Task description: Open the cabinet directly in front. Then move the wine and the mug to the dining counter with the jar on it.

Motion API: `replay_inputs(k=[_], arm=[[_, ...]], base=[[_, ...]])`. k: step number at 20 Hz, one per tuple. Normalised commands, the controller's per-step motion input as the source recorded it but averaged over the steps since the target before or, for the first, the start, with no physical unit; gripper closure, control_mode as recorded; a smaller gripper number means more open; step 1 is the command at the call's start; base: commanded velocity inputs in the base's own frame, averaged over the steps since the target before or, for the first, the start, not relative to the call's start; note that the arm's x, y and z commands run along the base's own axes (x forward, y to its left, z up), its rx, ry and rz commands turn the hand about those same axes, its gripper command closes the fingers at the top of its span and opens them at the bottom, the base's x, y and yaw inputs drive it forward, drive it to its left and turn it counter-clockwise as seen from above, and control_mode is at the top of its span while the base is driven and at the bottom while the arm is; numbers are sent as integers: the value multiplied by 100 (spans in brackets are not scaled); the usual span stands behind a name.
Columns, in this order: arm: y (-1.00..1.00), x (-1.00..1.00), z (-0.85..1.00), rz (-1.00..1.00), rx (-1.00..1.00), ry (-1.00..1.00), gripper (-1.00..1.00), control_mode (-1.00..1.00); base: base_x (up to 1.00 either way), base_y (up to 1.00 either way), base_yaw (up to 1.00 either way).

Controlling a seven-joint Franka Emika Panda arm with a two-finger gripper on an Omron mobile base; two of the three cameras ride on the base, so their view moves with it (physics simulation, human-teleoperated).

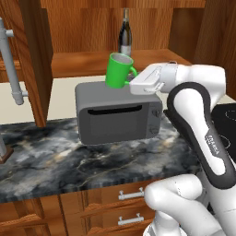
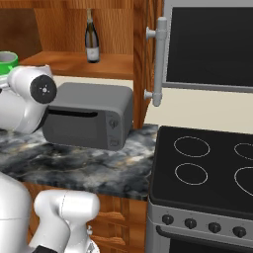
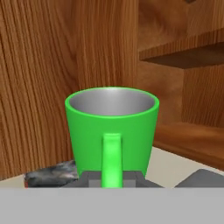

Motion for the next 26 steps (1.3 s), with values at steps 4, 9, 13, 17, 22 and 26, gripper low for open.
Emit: replay_inputs(k=[4, 9, 13, 17, 22, 26], arm=[[0, -11, 23, 0, 0, -20, 100, -100], [0, 0, 0, 0, 0, 0, 100, -100], [0, 0, 0, 0, 0, 0, 100, 100], [0, 0, 0, 0, 0, 0, 100, 100], [0, 0, 0, 0, 0, 0, 100, 100], [0, 0, 0, 0, 0, 0, 100, 100]], base=[[0, 0, 0], [0, 0, 0], [-4, 0, 0], [-69, 0, 7], [-47, -1, 40], [-5, -5, 76]])
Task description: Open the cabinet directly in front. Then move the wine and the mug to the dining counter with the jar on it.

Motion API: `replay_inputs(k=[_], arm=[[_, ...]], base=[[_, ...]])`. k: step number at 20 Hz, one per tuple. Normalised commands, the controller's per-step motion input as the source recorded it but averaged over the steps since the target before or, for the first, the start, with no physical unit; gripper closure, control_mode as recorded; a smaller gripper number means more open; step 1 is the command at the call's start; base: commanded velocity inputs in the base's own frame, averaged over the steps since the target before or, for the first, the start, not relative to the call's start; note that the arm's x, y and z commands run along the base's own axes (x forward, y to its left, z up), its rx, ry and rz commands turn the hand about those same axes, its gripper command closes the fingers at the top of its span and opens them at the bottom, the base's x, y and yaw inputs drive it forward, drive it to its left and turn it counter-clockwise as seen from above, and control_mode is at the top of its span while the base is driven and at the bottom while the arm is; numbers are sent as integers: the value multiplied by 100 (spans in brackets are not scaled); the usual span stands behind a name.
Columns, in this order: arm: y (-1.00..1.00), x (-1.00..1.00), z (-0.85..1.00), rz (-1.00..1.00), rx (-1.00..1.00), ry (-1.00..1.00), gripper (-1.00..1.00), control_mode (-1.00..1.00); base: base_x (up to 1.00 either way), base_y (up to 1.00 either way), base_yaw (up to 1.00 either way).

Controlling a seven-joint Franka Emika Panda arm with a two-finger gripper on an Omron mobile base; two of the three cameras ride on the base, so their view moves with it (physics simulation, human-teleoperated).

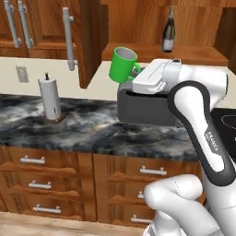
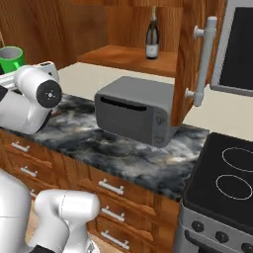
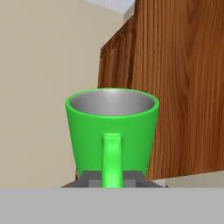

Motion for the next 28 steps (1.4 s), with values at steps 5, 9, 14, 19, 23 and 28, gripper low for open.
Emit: replay_inputs(k=[5, 9, 14, 19, 23, 28], arm=[[0, 0, 0, 0, 0, 0, 100, 100], [0, 0, 0, 0, 0, 0, 100, 100], [0, 0, 0, 0, 0, 0, 100, 100], [0, 0, 0, 0, 0, 0, 100, 100], [0, 0, 0, 0, 0, 0, 100, 100], [0, 0, 0, 0, 0, 0, 100, 100]], base=[[-7, 0, 95], [-8, 0, 96], [-8, 0, 96], [-6, 0, 97], [0, 0, 89], [24, 0, 84]])
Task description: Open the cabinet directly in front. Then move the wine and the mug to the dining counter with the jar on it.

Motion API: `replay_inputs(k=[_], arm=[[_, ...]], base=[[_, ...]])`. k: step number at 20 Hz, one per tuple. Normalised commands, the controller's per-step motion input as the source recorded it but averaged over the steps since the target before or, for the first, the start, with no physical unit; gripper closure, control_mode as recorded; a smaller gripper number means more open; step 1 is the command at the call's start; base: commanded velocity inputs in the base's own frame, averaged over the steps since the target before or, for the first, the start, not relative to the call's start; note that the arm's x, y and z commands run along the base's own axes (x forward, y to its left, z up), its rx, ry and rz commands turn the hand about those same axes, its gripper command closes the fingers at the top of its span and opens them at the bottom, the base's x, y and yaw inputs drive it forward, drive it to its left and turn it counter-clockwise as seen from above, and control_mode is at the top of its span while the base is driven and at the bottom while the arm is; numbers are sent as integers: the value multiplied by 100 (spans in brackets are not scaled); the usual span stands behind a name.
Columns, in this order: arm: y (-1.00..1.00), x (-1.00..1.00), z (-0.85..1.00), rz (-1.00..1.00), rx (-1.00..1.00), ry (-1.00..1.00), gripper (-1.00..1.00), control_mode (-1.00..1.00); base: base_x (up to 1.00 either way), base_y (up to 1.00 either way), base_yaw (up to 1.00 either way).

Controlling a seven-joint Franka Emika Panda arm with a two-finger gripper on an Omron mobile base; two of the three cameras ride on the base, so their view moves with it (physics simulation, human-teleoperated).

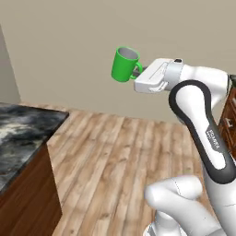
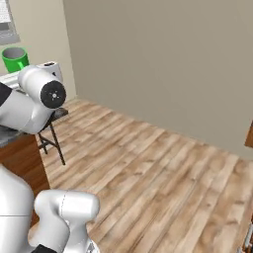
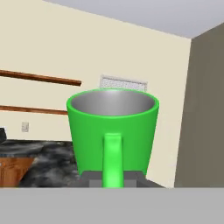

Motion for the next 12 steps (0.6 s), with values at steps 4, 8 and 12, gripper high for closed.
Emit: replay_inputs(k=[4, 8, 12], arm=[[0, 0, 0, 0, 0, 0, 100, 100], [0, 0, 0, 0, 0, 0, 100, 100], [0, 0, 0, 0, 0, 0, 100, 100]], base=[[78, 0, 62], [84, 0, 64], [90, 0, 67]])
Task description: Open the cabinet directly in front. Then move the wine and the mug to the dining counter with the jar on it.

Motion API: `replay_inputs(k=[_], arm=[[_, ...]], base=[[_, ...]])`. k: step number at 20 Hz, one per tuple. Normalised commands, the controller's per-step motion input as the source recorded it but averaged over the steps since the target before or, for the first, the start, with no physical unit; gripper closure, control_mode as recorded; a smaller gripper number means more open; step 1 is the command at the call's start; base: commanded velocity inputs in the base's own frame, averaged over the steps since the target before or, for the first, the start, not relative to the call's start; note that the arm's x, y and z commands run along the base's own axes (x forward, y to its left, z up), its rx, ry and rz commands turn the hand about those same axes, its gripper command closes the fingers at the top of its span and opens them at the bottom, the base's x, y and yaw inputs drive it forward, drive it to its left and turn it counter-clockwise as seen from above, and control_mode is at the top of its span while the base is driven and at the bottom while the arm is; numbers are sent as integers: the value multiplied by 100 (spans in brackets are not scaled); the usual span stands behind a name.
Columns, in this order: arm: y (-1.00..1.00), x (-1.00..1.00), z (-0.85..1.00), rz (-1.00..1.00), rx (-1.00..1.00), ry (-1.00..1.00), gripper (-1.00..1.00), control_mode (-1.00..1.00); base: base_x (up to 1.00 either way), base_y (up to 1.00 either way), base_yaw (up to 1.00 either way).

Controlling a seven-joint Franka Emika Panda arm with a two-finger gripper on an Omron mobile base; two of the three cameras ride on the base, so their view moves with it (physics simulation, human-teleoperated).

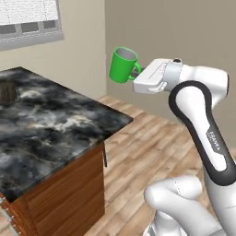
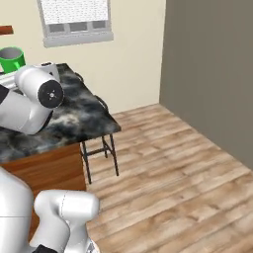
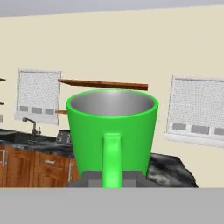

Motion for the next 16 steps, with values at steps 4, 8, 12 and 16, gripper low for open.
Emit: replay_inputs(k=[4, 8, 12, 16], arm=[[0, 0, 0, 0, 0, 0, 100, 100], [0, 0, 0, 0, 0, 0, 100, 100], [0, 0, 0, 0, 0, 0, 100, 100], [0, 0, 0, 0, 0, 0, 100, 100]], base=[[99, 0, 65], [79, -14, 59], [36, -66, 34], [3, -100, 25]])
